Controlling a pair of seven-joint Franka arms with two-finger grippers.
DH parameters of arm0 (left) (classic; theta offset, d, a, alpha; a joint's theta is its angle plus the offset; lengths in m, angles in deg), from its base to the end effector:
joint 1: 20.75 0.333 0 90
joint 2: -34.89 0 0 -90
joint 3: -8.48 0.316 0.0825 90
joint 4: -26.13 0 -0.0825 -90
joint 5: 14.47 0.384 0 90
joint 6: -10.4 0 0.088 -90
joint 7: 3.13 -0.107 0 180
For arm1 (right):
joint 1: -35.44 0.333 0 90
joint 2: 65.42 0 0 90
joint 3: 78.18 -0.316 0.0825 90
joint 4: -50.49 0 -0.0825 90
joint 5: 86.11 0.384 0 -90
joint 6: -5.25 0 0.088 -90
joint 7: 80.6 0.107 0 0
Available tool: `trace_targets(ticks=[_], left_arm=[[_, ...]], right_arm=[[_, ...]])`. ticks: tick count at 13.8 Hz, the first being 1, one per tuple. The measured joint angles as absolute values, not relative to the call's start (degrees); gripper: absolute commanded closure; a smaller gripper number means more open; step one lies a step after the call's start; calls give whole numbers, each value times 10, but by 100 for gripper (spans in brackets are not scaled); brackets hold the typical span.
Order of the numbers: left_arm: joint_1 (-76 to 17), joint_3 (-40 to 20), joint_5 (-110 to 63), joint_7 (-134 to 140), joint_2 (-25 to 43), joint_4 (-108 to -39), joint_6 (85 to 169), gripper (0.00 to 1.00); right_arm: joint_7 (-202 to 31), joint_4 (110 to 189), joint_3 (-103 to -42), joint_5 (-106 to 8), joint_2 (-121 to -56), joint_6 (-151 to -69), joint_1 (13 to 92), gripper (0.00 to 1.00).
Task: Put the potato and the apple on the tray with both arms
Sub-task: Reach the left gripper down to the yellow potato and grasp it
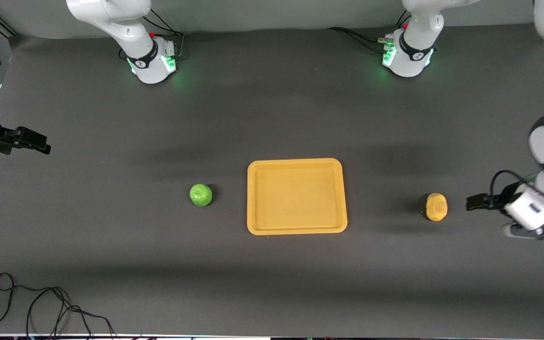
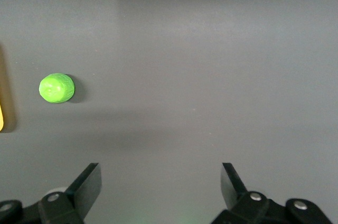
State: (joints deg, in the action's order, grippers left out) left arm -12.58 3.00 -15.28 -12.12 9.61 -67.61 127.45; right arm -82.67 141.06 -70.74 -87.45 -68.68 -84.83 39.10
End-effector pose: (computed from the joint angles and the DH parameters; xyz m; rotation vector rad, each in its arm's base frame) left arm 0.6685 0.0379 0.3606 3.0814 -0.1463 -0.0415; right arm 0.5684 -0.0381 0.5882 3.1122 -0.0453 -0.1035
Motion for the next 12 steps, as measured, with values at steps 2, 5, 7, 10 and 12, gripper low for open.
trace_targets(ticks=[2, 5, 7, 10, 12], left_arm=[[-130, 27, -153, -121, 73, -696, 1301, 6], [-130, 26, -153, -123, 43, -727, 1329, 15], [-130, 26, -153, -128, 15, -739, 1351, 16], [-130, 27, -153, -140, -16, -747, 1372, 49], [-130, 27, -153, -143, -17, -746, 1372, 63]], right_arm=[[-827, 1411, -707, -875, -688, -848, 391, 0], [-827, 1411, -707, -875, -688, -848, 391, 0], [-827, 1412, -707, -875, -690, -848, 391, 0], [-832, 1412, -708, -875, -692, -849, 391, 0], [-852, 1412, -708, -875, -692, -850, 391, 0]])
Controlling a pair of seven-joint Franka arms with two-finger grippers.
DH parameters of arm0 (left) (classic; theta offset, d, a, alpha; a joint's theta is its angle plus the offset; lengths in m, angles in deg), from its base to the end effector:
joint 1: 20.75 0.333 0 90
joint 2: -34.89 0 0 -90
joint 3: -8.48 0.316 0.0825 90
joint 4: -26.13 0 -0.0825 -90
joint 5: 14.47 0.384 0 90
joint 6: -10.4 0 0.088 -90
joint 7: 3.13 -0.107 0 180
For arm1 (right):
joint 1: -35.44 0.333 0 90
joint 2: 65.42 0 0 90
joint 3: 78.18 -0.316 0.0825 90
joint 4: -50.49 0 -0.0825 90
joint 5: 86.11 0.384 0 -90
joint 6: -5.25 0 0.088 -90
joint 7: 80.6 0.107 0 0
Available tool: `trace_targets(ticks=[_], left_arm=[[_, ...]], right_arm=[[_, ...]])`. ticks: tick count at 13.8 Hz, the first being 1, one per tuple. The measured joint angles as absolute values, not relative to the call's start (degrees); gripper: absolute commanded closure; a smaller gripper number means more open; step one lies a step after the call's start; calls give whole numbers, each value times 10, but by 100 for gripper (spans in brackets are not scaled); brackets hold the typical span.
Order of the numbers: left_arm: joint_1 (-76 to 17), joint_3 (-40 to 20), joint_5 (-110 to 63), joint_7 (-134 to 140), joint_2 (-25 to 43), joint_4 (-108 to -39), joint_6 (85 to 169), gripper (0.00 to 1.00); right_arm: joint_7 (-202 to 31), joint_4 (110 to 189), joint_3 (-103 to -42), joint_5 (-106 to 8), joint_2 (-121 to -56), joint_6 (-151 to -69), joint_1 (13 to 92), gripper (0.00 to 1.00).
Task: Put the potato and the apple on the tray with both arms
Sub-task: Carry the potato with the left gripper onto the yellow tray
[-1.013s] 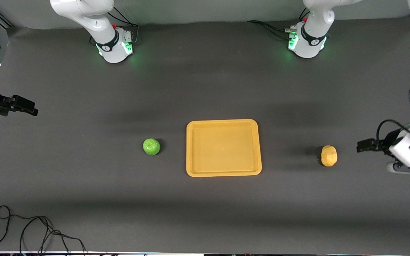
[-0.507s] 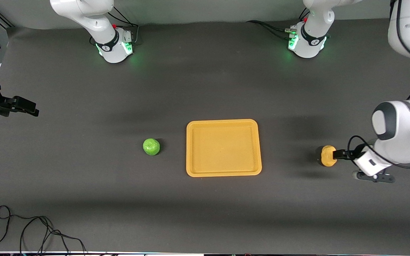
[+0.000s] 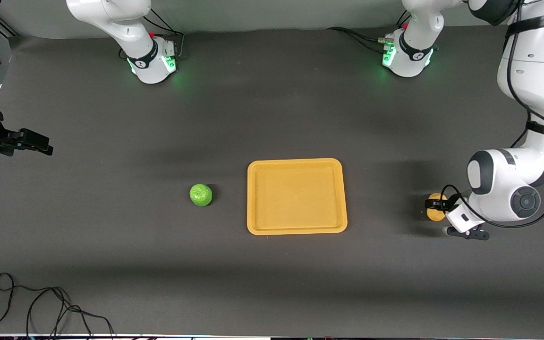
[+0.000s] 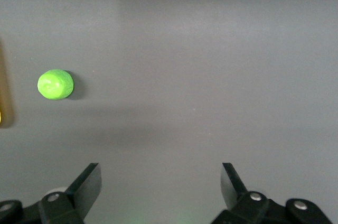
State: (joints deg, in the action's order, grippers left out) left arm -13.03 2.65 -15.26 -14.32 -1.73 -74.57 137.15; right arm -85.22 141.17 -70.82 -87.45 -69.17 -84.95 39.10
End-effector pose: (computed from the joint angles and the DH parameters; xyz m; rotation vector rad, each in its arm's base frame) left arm 0.6425 0.0250 0.1916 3.0304 -0.2104 -0.2622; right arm 0.5707 -0.0372 0.5827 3.1129 0.0264 -0.1174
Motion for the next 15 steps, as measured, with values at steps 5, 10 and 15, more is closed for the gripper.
trace_targets(ticks=[5, 10, 15], left_arm=[[-141, 7, -157, -84, 54, -728, 1278, 73], [-262, -26, -158, 138, 77, -731, 1326, 74], [-354, -32, -166, 263, 8, -732, 1471, 73]], right_arm=[[-863, 1412, -708, -874, -692, -850, 391, 0], [-864, 1412, -709, -874, -694, -850, 391, 0], [-864, 1412, -712, -868, -698, -862, 393, 0]])
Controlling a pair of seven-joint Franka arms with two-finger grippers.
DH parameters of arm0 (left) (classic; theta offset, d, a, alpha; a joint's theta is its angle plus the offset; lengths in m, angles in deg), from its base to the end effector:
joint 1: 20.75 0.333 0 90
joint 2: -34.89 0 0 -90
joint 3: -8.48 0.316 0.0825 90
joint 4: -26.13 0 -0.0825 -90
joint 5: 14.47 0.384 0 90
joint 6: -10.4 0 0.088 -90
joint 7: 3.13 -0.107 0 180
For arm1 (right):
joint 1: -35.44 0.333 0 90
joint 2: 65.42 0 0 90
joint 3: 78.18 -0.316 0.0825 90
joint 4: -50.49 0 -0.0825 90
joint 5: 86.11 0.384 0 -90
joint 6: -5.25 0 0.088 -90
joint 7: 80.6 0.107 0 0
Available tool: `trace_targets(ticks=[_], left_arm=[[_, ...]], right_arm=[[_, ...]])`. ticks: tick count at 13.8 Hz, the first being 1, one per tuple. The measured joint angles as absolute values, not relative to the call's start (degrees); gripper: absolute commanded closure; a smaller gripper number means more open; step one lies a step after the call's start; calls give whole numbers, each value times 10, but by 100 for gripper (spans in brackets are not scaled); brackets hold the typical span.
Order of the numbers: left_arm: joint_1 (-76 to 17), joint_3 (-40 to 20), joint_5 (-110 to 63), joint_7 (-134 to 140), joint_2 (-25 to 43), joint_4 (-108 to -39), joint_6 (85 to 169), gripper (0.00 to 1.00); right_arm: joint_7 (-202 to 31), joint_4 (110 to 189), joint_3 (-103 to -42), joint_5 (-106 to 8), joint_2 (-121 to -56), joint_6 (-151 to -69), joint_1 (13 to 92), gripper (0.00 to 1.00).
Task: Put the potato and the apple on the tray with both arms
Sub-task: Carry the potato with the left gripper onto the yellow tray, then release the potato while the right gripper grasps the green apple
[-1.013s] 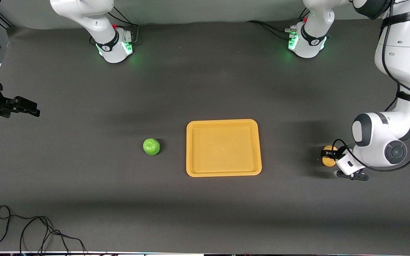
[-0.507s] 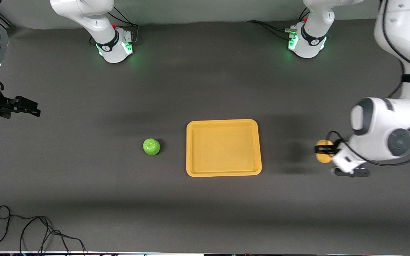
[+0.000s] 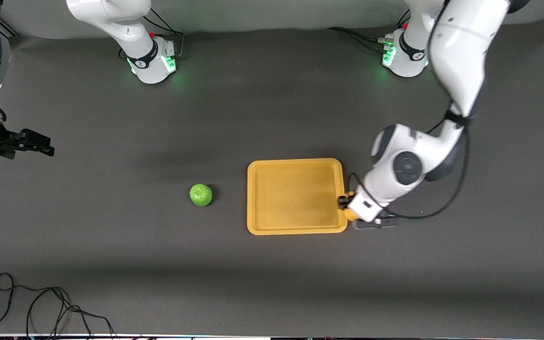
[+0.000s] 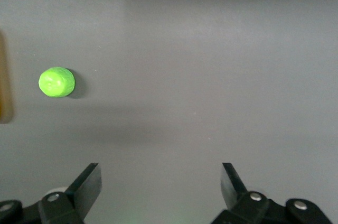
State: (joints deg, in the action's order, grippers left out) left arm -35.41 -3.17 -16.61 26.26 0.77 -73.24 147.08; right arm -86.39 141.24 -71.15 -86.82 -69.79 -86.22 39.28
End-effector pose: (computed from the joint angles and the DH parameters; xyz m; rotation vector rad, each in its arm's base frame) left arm 0.6114 -0.2876 0.2491 2.9827 0.1763 -0.0096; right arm 0.5762 -0.0309 0.5777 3.1224 0.0721 -0.1010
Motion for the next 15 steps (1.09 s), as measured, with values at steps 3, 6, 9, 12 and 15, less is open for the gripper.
trace_targets(ticks=[3, 6, 9, 12, 15], left_arm=[[-380, -32, -167, 293, -7, -731, 1479, 67], [-389, -32, -167, 298, -15, -732, 1479, 16], [-391, -31, -167, 298, -19, -732, 1479, 1], [-396, -31, -167, 298, -19, -731, 1478, 1], [-395, -23, -167, 298, -8, -721, 1448, 1]], right_arm=[[-833, 1411, -715, -853, -711, -884, 429, 0], [-751, 1387, -719, -850, -732, -894, 506, 0], [-636, 1333, -722, -849, -782, -898, 594, 0], [-596, 1325, -722, -849, -815, -923, 639, 0], [-596, 1382, -717, -849, -813, -979, 639, 0]])
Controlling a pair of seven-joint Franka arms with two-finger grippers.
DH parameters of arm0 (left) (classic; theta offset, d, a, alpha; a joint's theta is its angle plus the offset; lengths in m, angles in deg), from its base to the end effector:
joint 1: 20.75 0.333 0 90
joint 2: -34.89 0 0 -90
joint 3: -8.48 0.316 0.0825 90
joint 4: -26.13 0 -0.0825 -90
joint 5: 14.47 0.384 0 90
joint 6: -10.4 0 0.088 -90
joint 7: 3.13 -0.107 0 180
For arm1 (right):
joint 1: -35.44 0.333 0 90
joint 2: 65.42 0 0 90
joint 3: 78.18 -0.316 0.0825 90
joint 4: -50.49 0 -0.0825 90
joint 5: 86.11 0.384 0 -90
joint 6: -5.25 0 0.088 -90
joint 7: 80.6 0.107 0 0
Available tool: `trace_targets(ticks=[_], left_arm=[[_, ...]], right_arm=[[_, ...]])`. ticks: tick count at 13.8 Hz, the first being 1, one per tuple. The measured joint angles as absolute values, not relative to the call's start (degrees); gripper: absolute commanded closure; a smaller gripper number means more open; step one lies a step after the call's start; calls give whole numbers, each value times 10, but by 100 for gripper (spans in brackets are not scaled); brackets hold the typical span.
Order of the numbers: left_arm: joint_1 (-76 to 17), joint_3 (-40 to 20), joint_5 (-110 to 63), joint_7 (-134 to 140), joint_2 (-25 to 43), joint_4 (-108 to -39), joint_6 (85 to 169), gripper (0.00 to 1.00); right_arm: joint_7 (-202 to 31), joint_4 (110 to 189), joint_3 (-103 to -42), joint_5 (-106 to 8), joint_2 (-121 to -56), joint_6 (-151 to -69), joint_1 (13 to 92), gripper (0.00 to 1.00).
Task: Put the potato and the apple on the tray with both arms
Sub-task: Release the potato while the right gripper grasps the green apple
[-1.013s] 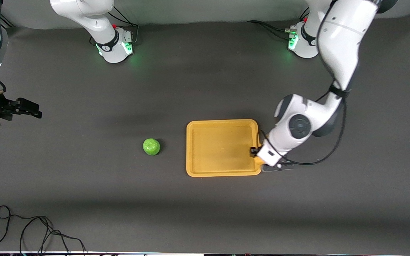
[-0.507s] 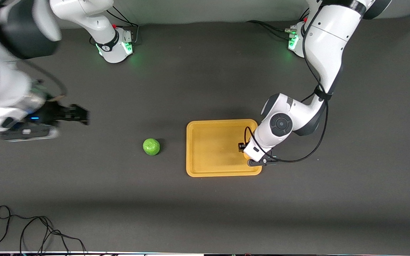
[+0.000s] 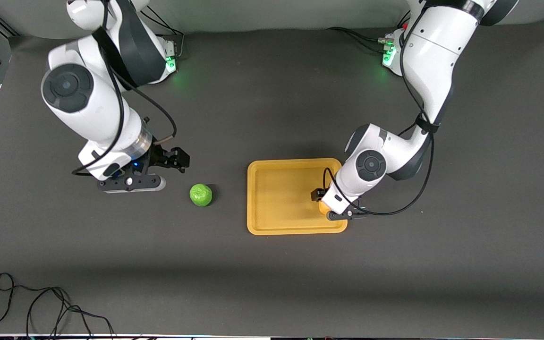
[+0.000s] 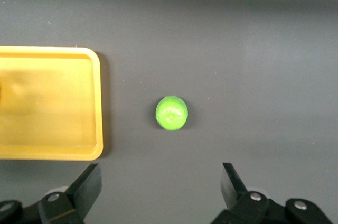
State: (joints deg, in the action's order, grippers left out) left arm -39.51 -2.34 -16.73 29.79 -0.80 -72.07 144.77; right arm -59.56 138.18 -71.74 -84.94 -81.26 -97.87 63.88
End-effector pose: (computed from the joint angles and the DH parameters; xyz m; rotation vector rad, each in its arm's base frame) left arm 0.5930 -0.3227 0.2349 3.0078 0.1829 -0.0850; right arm 0.5946 0.2505 0.4982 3.1295 0.0254 -0.0017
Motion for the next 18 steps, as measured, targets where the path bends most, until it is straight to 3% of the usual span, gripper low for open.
trace_targets(ticks=[8, 12, 17, 18], left_arm=[[-284, 3, -139, 210, 195, -676, 1191, 0], [-220, 9, -133, 86, 267, -690, 1097, 1], [-178, 10, -133, 6, 382, -752, 1090, 1], [-172, 11, -133, -2, 398, -759, 1091, 0]], right_arm=[[-596, 1669, -718, -849, -836, -1338, 640, 0], [-580, 1683, -719, -849, -899, -1438, 657, 0], [-579, 1679, -718, -849, -966, -1516, 657, 1], [-579, 1678, -718, -849, -972, -1520, 657, 5]])
